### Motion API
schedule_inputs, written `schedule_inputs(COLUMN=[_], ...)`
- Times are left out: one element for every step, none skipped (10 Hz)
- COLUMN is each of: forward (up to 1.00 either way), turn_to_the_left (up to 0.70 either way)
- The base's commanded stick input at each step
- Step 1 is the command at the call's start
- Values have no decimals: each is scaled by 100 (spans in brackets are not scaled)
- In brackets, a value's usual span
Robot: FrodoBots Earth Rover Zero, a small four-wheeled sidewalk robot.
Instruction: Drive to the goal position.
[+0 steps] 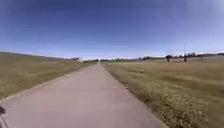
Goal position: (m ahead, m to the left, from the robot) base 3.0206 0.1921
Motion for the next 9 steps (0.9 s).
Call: schedule_inputs(forward=[100, 100, 100, 100, 100, 100, 100, 100, 100], turn_to_the_left=[0, 17, 36, 25, 6, 0, 0, 0, 0])
